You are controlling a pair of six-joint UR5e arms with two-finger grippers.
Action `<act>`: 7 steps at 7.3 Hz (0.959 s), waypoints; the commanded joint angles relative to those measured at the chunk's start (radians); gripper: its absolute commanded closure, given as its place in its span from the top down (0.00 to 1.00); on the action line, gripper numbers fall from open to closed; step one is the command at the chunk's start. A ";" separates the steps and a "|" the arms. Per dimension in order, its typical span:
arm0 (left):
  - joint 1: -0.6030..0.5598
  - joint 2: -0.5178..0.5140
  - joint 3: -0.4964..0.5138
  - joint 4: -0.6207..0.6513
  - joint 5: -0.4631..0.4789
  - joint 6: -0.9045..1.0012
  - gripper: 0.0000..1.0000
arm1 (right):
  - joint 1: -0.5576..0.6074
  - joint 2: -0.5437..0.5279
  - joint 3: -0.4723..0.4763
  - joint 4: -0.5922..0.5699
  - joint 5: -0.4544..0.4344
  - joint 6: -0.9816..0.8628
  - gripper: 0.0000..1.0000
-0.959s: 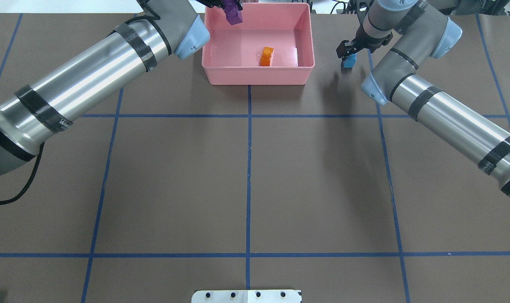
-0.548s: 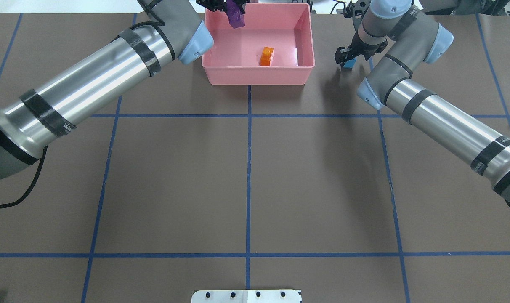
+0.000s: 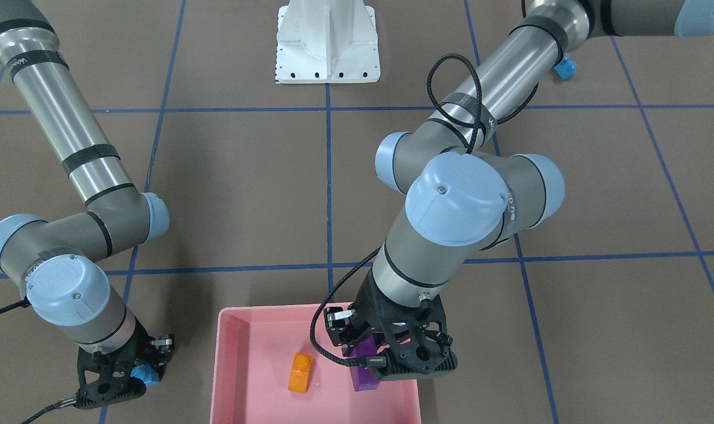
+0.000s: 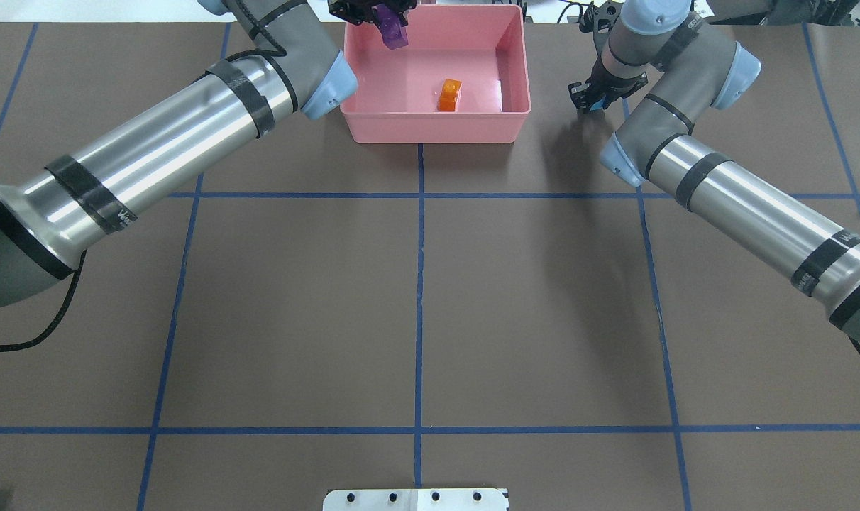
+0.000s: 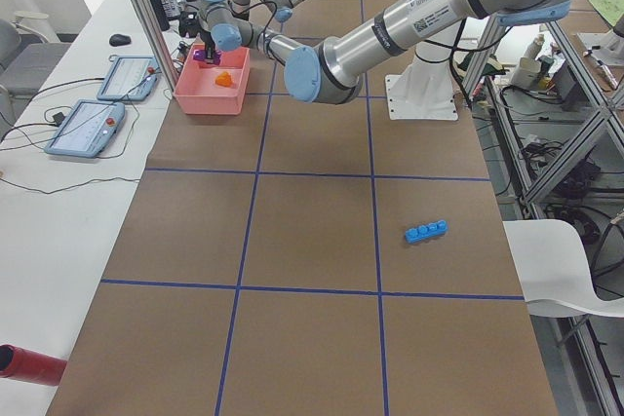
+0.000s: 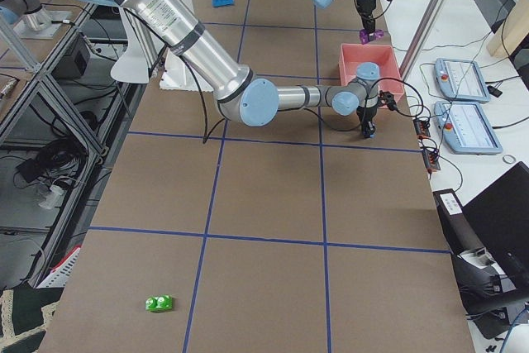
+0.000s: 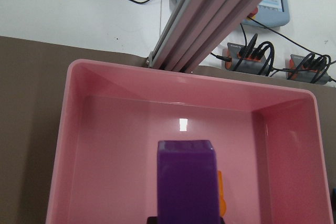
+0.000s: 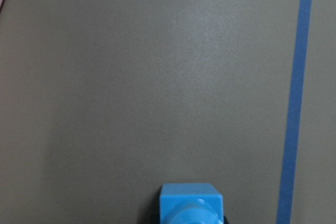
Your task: Put all blocks into box
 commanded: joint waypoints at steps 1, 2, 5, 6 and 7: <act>0.010 -0.016 0.019 -0.018 0.047 -0.072 0.62 | 0.047 0.023 0.014 -0.002 0.010 -0.011 0.00; 0.021 -0.020 0.017 -0.026 0.067 -0.072 1.00 | 0.073 0.039 0.030 -0.008 0.044 -0.013 0.00; -0.022 -0.017 -0.132 0.256 -0.062 0.001 1.00 | 0.124 0.207 0.043 -0.169 0.154 0.015 0.00; -0.045 -0.013 -0.252 0.461 -0.098 0.092 1.00 | 0.116 0.252 0.040 -0.169 0.154 0.073 0.00; -0.056 0.001 -0.374 0.679 -0.100 0.198 1.00 | 0.092 0.272 0.040 -0.168 0.142 0.099 0.00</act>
